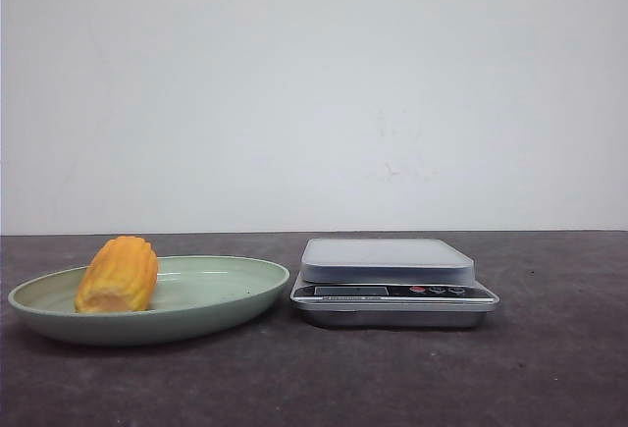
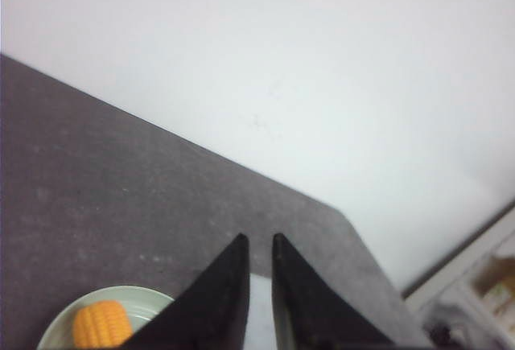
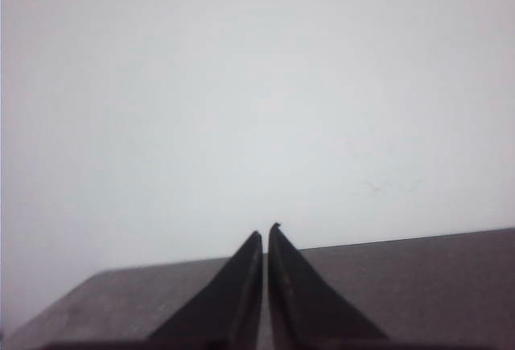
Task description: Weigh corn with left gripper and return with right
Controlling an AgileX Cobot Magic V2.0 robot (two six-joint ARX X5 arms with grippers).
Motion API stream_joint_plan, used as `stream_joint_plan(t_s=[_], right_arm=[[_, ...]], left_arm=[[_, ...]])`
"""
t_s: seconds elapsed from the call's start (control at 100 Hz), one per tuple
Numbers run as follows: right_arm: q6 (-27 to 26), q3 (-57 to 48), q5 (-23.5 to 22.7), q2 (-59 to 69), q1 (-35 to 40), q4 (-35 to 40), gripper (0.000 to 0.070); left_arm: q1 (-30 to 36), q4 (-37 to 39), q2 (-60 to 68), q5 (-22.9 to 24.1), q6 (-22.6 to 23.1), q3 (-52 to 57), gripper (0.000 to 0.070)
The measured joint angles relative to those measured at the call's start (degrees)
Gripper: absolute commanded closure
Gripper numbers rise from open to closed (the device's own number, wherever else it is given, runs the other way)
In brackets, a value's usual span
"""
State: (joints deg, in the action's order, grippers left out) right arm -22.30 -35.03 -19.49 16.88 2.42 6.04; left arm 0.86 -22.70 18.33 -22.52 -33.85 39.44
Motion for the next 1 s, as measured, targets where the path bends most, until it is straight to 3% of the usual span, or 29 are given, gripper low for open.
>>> stream_joint_plan(t_s=[0.16,0.23,0.33,0.4,0.47,0.66,0.81,1.0], right_arm=[[4.39,-12.24,-0.04,8.33,0.04,12.26,0.0693],[5.38,-14.47,-0.5,10.08,0.04,14.8,0.0631],[6.03,-14.69,-2.4,10.54,0.04,15.45,0.0406],[6.05,-14.69,-2.86,10.54,0.04,15.67,0.0295],[6.05,-14.71,-2.91,10.51,0.04,15.65,0.0258],[6.05,-14.69,-2.91,10.54,0.04,15.78,0.0246],[6.05,-14.71,-2.89,10.54,0.22,16.41,0.013],[7.41,-14.71,-1.31,11.17,0.98,19.58,0.0125]], left_arm=[[0.0,-9.07,10.27,-0.11,8.85,12.72,0.0642],[0.0,-10.64,13.16,-0.48,10.93,16.0,0.0495],[0.0,-10.8,15.15,-1.46,12.07,17.57,0.0224],[0.0,-11.76,15.45,-1.46,12.22,17.57,0.0131],[0.0,-12.76,15.5,-1.49,12.31,17.57,0.0131],[0.0,-17.75,15.98,-1.6,12.24,17.59,0.0131],[0.83,-22.88,20.85,-1.38,12.31,17.59,0.0131],[3.76,-25.09,32.76,-1.22,13.07,17.59,0.0134]])
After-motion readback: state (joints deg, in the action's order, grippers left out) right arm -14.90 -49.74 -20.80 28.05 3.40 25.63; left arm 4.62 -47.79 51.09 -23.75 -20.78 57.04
